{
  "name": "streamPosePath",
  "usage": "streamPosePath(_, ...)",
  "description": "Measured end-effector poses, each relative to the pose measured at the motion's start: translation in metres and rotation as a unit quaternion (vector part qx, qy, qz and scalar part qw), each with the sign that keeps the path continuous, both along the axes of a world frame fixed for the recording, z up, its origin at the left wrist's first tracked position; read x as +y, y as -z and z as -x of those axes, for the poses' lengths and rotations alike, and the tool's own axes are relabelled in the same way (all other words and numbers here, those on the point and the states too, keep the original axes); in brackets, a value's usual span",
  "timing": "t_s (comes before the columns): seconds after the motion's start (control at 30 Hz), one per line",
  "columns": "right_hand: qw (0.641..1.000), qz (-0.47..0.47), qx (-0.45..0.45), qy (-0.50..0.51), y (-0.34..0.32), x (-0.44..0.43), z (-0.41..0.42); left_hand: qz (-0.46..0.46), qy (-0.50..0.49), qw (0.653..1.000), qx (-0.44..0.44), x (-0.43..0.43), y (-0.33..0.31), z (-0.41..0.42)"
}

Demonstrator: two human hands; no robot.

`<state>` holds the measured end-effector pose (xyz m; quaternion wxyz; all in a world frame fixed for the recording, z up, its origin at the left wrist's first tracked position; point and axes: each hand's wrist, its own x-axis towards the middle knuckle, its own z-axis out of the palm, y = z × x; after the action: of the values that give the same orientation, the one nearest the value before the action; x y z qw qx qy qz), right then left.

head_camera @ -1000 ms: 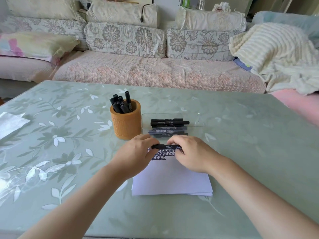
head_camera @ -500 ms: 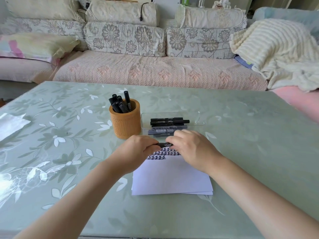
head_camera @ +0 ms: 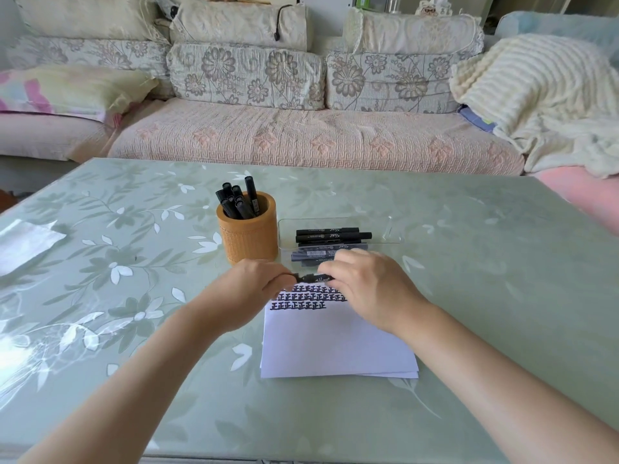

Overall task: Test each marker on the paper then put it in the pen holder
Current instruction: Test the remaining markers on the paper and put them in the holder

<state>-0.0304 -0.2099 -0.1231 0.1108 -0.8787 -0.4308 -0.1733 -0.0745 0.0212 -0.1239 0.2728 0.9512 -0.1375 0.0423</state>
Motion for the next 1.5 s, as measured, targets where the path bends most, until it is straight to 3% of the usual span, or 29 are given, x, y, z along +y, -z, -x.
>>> streamPosePath(0.17,0.986,-0.037,0.136,0.086,0.000,-0.022,-0.009,-0.039,-0.088,0.995,-0.021,0.044,0.017,0.000)
streamPosePath(0.4,0.961,-0.096,0.246,0.083,0.010,-0.023,-0.002,-0.109,-0.139,0.982,-0.069,0.033,0.048,0.000)
streamPosePath(0.7,0.921,-0.233,0.311,0.029,0.008,-0.022,0.001,-0.086,-0.164,0.978,-0.095,0.029,0.052,0.001)
streamPosePath(0.87,0.919,-0.245,0.309,0.024,0.008,-0.023,0.007,0.017,-0.101,0.981,-0.165,0.009,0.040,0.015)
streamPosePath(1.07,0.793,-0.404,0.453,0.053,0.025,-0.014,0.018,-0.032,0.041,0.991,-0.125,-0.009,0.055,0.035)
streamPosePath(1.13,0.778,-0.399,0.477,0.088,0.031,-0.013,0.019,-0.050,0.048,0.989,-0.131,-0.009,0.061,0.037)
streamPosePath(1.27,0.783,-0.390,0.460,0.150,0.041,-0.010,0.014,-0.052,0.044,0.990,-0.126,-0.008,0.063,0.038)
streamPosePath(1.5,0.812,-0.358,0.432,0.161,0.046,-0.008,0.014,-0.052,0.038,0.991,-0.121,-0.007,0.063,0.037)
